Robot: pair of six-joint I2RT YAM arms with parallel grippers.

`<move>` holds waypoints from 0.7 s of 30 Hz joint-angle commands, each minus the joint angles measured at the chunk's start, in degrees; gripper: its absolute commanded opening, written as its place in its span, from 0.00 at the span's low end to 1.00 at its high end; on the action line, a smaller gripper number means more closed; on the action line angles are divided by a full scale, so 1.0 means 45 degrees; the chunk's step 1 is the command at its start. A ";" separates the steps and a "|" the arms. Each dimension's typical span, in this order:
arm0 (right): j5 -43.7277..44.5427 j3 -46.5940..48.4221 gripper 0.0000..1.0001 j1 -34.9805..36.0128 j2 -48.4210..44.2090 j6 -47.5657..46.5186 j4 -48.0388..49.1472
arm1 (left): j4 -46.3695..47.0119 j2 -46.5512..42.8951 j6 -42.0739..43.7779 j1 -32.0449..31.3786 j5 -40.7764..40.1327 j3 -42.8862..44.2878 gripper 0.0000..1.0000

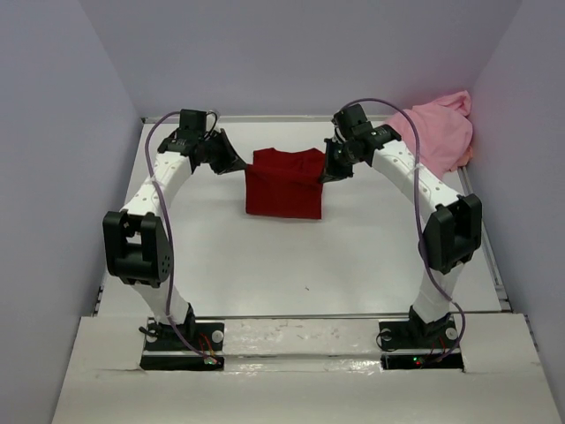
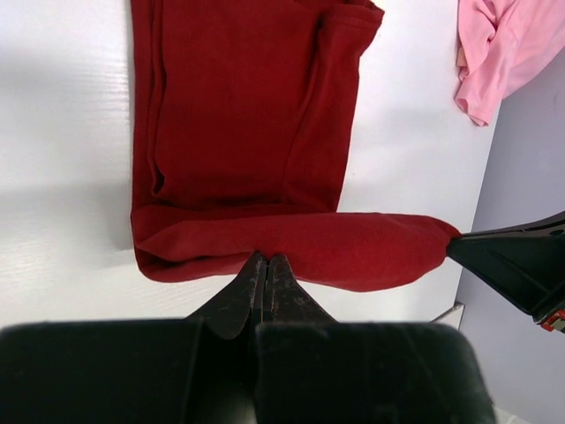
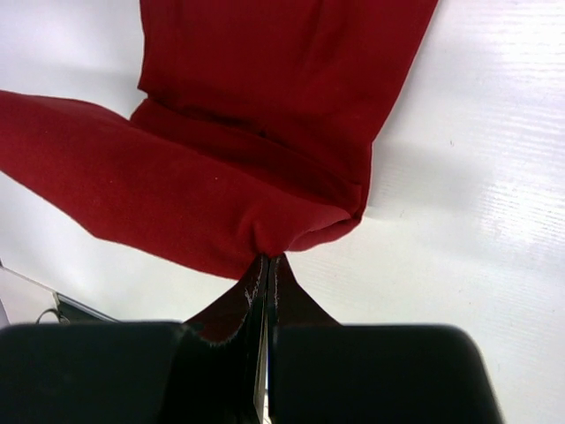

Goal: Fold and stack the t-shirts
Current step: Fold the long partially folded tshirt into a neat square

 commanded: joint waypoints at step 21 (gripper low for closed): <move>-0.0016 0.2747 0.00 -0.0811 0.1743 -0.0712 -0.0115 | -0.0218 0.1942 0.0498 0.0027 0.0216 0.3108 0.02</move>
